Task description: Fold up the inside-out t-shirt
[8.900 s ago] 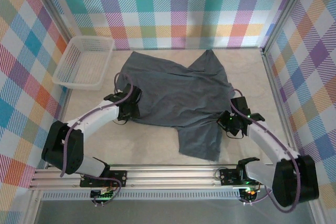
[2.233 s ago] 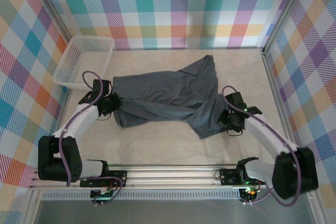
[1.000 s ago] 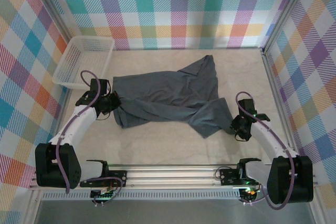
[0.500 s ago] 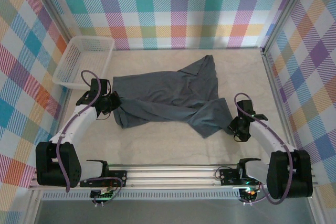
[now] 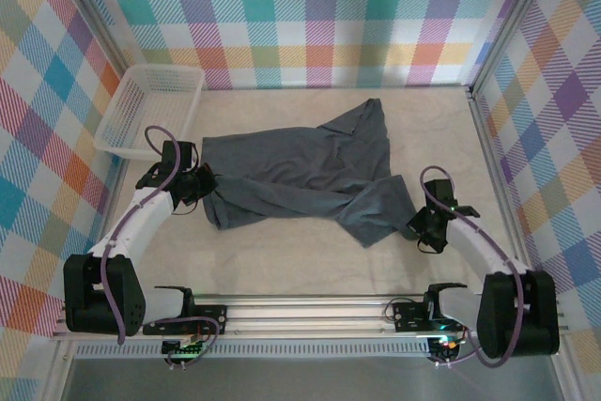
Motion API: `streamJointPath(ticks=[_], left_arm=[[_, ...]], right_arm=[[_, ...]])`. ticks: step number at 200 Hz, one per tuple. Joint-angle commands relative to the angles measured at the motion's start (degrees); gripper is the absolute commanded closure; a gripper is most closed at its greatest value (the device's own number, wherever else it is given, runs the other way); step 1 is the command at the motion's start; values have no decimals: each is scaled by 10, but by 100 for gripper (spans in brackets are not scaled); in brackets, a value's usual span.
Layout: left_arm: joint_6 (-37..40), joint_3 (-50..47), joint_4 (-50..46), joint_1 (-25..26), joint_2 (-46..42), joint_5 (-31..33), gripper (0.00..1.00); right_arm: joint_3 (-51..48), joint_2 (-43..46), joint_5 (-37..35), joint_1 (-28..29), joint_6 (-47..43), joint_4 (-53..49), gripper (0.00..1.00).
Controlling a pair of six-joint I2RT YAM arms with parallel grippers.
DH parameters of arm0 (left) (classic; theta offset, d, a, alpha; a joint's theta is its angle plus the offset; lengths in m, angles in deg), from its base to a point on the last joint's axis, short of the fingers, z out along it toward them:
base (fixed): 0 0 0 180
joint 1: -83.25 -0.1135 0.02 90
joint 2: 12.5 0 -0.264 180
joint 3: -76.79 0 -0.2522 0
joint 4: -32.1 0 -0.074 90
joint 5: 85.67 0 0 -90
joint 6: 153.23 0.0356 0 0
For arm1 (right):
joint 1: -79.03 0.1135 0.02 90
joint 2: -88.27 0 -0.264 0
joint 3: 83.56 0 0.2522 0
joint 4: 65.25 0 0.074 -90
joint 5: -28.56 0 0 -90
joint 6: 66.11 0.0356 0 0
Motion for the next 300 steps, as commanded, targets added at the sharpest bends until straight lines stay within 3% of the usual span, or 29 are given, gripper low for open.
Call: streamJointPath(ticks=[1,33,64,102,124,138,148,165,176,192,216,235,250,276,287,300], left_arm=[[8,19,-32,-4,-30,1,100],[8,105,-105,-4,-90,-19,100],[11,308,-184,-3,-110,-28,100],[45,678,-263,-4,20,-8,100],[60,893,-298,-4,141,4,100],[59,979,-284,-6,203,12,100],[54,1007,-264,-6,235,22,100],[53,1017,-250,-6,269,-8,100],[55,1009,-267,-6,275,-21,100],[62,944,-292,-6,247,0,100],[74,724,-219,-6,134,29,100],[87,601,-195,-6,67,78,100],[105,546,-197,-6,40,114,100],[132,484,-207,-7,18,159,100],[136,463,-208,-7,9,172,100],[137,439,-207,-7,-1,177,100]], right_arm=[[58,81,21,0,15,-83,100],[225,212,42,30,50,-218,100],[472,182,67,67,39,-229,100],[859,-36,84,67,-20,-191,100],[1143,-222,29,62,-53,-235,100],[1314,-341,19,48,-64,-247,100],[1370,-394,37,32,-43,-231,100],[1313,-405,170,12,25,-169,100],[1235,-384,231,40,19,-149,100],[1105,-330,190,125,-68,-157,100],[883,-244,172,226,-150,-137,95],[652,-182,158,299,-186,-49,89],[531,-183,131,359,-202,-7,85],[456,-271,144,467,-166,73,79],[462,-326,164,507,-139,118,74],[504,-402,137,557,-121,134,70]])
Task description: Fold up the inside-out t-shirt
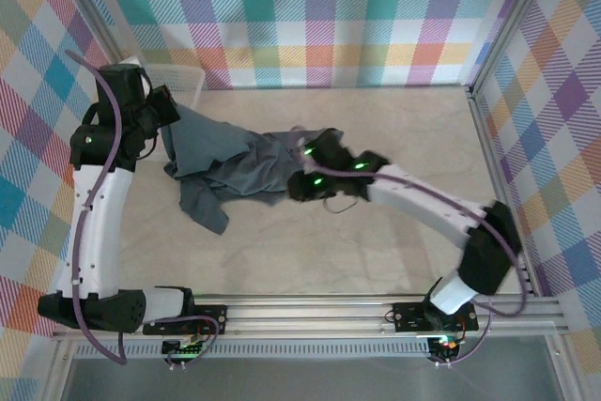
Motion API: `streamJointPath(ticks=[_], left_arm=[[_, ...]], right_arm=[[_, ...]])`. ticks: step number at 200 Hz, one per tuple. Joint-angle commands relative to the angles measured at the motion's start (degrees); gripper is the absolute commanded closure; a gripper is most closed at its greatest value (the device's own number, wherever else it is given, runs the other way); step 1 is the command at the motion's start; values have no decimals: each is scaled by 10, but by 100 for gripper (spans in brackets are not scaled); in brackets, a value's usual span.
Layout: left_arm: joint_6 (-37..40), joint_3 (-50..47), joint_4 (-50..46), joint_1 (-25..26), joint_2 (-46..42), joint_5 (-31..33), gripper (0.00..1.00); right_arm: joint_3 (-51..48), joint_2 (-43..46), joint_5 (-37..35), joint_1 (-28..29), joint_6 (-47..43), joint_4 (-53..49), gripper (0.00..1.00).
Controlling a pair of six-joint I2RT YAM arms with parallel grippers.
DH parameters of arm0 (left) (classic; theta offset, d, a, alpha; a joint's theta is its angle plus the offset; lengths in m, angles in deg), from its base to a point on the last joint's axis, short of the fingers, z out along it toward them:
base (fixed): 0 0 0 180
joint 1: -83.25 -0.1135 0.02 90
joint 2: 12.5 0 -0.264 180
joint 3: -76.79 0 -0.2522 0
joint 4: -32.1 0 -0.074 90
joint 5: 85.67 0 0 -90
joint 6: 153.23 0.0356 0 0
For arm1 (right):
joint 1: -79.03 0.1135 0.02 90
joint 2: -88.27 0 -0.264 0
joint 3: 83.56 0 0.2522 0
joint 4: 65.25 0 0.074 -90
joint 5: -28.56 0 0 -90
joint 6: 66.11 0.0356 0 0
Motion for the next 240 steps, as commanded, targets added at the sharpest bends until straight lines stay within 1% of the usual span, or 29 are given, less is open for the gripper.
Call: streamJointPath(ticks=[1,16,31,34,55,76,88,99,116,157,182,208,212,222,240], left_arm=[[29,-42,21,-5,-9,45,100],[31,-62,24,-6,-20,44,100],[37,-77,20,-6,-28,42,100],[38,-80,20,-6,-29,43,100],[42,-102,25,-6,-37,38,100],[44,-113,25,-6,-40,34,100],[44,-117,28,-7,-39,32,100],[44,-117,30,-7,-39,31,100],[45,-116,33,-7,-38,31,100],[46,-121,33,-7,-33,36,100],[46,-125,35,-7,-35,36,100],[45,-124,34,-8,-35,40,100],[46,-125,35,-9,-36,40,100],[45,-124,35,-9,-36,41,100],[44,-124,35,-10,-36,41,100]], right_arm=[[33,-112,-11,83,30,113,70],[105,-193,-35,123,6,116,68],[188,-273,-84,155,-70,96,67],[208,-292,-102,160,-85,89,65],[308,-375,-128,162,-133,28,63],[388,-428,-141,163,-154,-34,61],[414,-448,-151,163,-154,-53,58],[430,-466,-161,163,-153,-65,53],[454,-491,-155,163,-155,-84,52],[482,-525,-97,170,-140,-84,51],[515,-554,-106,176,-132,-115,50],[538,-583,-146,177,-115,-163,54],[542,-586,-157,178,-112,-172,57],[542,-590,-185,177,-109,-188,66],[542,-591,-232,177,-111,-210,78]])
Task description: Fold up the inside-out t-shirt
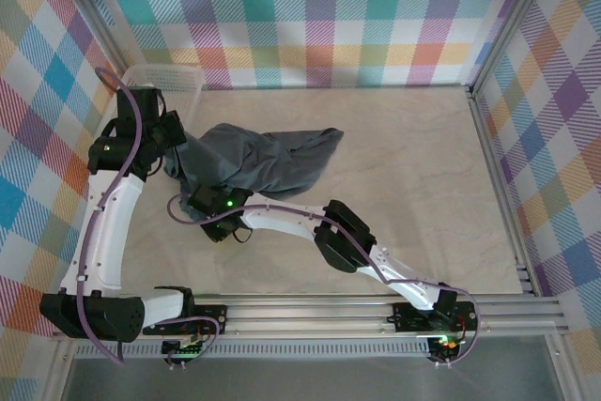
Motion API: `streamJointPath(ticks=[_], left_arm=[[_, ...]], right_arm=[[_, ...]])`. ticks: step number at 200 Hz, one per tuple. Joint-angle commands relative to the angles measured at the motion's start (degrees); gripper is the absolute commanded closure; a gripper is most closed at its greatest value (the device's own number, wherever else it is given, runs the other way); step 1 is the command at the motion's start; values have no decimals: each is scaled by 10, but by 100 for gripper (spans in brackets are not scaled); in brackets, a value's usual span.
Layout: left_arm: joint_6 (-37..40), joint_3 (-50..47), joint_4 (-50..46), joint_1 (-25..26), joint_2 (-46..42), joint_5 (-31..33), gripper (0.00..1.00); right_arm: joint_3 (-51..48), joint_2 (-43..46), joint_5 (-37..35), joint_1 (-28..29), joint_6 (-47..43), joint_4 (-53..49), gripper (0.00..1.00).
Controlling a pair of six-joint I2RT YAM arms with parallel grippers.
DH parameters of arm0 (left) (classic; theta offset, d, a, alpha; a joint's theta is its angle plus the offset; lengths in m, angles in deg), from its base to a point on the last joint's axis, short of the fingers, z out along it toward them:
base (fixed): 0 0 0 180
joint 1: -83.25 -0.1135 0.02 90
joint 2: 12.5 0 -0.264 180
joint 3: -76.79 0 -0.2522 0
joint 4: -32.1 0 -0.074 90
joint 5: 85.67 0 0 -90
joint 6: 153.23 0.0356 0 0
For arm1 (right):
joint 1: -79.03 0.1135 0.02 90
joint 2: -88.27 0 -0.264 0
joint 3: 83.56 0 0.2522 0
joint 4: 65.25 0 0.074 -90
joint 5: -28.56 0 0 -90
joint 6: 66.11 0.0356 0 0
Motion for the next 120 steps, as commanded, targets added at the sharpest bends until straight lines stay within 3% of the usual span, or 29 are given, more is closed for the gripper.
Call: streamJointPath(ticks=[1,31,45,86,120], left_arm=[[12,-1,17,-9,-13,9,100],[12,-1,16,-10,-13,8,100],[11,2,13,-11,-13,2,100],[1,31,-25,-25,-12,-17,100],[-41,78,-40,-36,-39,-124,100]], right_arm=[[-3,-41,-63,2,10,-100,79],[-34,8,-90,0,0,-107,99],[-84,70,-67,-3,-10,-83,100],[-343,432,-37,-37,-17,-8,100],[-361,689,-119,-75,-26,-57,100]])
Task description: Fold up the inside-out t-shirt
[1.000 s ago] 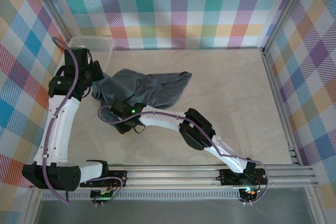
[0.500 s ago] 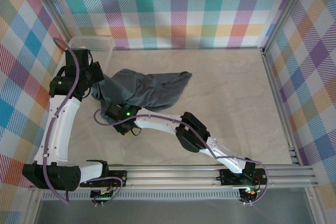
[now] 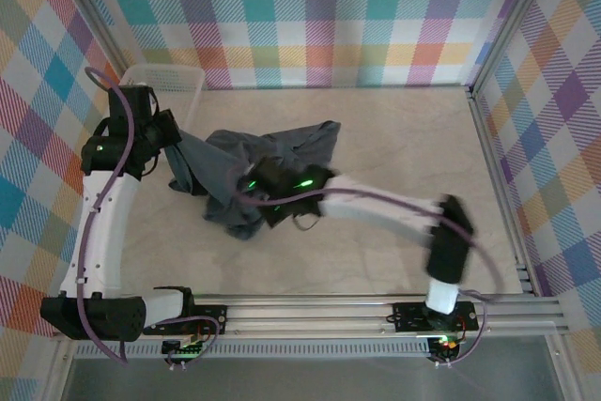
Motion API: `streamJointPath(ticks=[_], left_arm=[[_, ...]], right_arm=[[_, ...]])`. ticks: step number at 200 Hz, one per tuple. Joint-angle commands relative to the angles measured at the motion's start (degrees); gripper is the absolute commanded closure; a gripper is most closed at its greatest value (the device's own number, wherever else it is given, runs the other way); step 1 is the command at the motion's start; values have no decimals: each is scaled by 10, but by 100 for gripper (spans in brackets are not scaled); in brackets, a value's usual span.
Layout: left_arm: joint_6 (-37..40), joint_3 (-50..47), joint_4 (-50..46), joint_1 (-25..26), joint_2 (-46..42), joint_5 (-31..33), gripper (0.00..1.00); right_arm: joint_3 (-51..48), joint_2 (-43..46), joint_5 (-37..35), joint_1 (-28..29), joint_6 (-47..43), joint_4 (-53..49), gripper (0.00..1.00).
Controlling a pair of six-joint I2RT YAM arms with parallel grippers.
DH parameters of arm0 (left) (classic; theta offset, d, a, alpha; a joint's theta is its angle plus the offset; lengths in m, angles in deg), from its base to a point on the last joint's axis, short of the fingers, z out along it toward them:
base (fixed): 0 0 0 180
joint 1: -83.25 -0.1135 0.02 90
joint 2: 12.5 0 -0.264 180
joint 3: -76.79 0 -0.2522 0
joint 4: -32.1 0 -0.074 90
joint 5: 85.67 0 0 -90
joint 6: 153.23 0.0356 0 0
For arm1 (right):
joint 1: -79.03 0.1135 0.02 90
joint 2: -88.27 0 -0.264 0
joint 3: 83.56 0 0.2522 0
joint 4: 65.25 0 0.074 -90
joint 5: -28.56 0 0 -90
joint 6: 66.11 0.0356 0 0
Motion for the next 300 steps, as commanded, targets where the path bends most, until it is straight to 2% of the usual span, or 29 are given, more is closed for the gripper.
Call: streamJointPath(ticks=[1,24,49,75,100,120,132,164,181,201,222,241,256,268,279,289,300], left_arm=[[-34,54,-16,-10,-36,-88,100],[-87,114,19,-10,-50,-168,100],[-135,187,70,-10,-7,-181,100],[-171,246,123,-10,76,-155,100],[-178,341,131,-10,178,-157,100],[-177,430,132,-10,261,-177,100],[-175,507,118,-10,312,-190,100],[-159,706,92,-10,407,-190,100],[-144,720,125,-12,403,-186,100],[-131,721,150,-16,382,-186,100],[-122,721,148,-19,363,-179,100],[-97,705,121,-20,351,-174,100],[-61,626,105,-20,324,-197,100],[-48,494,124,-20,276,-204,100],[-39,332,185,-20,218,-211,100],[-49,188,251,-20,165,-207,100],[-65,46,306,-20,117,-202,100]], right_arm=[[20,166,-65,-20,-16,-26,100],[91,249,-100,-68,-48,-12,100],[199,234,-88,-202,-73,13,100],[320,147,-68,-298,-103,64,100],[480,19,33,-420,-28,43,100],[663,-101,72,-460,-26,34,100],[739,-152,108,-487,3,66,100],[683,-147,268,-572,158,302,100],[750,-172,279,-581,176,338,100],[695,-124,271,-581,177,386,100],[699,-107,281,-581,177,356,100],[674,-99,295,-581,195,288,100],[637,-99,324,-581,210,212,100],[594,-98,370,-581,223,144,100],[531,-91,412,-578,226,89,100],[448,-70,428,-571,222,57,100],[326,-30,427,-554,203,73,100]])
